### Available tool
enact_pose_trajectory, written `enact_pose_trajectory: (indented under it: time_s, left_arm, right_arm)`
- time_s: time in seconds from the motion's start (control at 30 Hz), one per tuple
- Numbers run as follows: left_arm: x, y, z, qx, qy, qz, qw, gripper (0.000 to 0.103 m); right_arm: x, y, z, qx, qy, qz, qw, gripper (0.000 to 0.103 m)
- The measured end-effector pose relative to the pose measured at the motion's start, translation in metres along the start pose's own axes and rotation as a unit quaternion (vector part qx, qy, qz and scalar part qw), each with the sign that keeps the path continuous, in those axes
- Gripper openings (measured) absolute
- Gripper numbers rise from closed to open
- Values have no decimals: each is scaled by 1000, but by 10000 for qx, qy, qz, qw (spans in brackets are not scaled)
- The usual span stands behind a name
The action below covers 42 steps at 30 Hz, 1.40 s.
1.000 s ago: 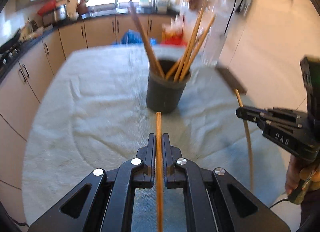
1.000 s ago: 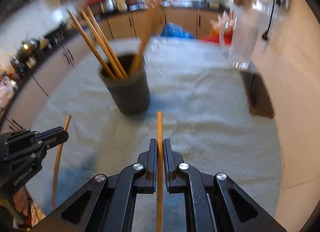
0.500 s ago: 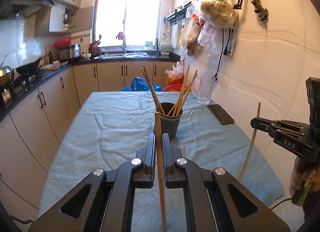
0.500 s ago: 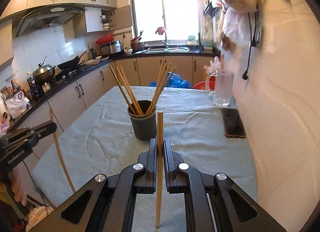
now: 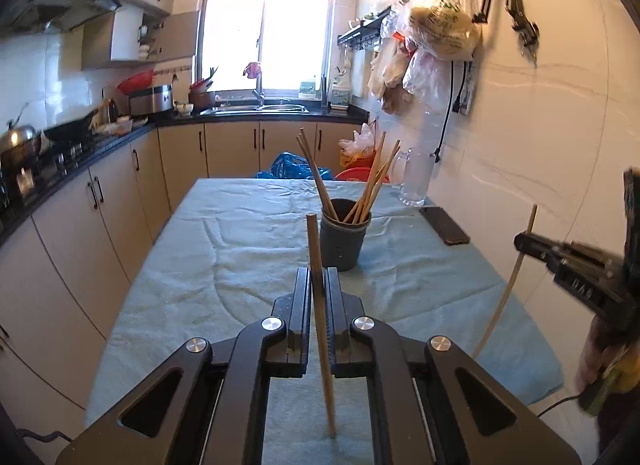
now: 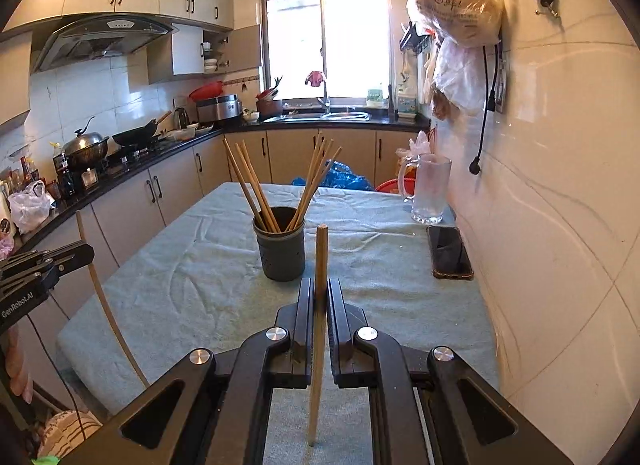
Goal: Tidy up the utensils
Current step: 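Lift both held chopsticks upright and carry them over the grey holder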
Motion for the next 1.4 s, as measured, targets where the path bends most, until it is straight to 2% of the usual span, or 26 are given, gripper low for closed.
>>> enact_pose_trajectory:
  time_s: [0.17, 0.3, 0.47, 0.6, 0.83, 1.23, 1.4]
  left_arm:
    - [1, -12, -7, -133, -54, -523, 9985, 6]
    - [4, -17, -10, 34, -6, -594, 9982, 6]
    - [9, -22, -10, 83, 4, -702, 9975, 6]
    - [16, -22, -11, 172, 83, -656, 9977, 6]
    - [27, -16, -7, 589, 215, -317, 9975, 6]
    - [33, -29, 29, 986, -302, -211, 9944, 6]
    - [35, -35, 40, 1039, -409, -176, 9936, 6]
  right_arm:
    - [3, -4, -8, 85, 219, 115, 9997, 7]
    - [8, -8, -12, 128, 421, 217, 9988, 7]
    - [10, -14, -15, -125, 642, 204, 9977, 7]
    - [10, -13, -12, 48, 688, 547, 9961, 7]
    - [19, -8, -10, 152, 762, 843, 9934, 7]
    - [23, 6, 6, 83, 660, 1097, 9917, 7]
    - [27, 11, 15, 82, 605, 1189, 9910, 7]
Point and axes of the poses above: each gripper's, at about its wrist camera, not at the fingertips, and z roughly the way its jaws point, y to its right, x to its top, the point moved 6 cm from there along z, roughly the way its jaws point, and after that the axes turned 13 degrees about x, right-handed, at the moved point
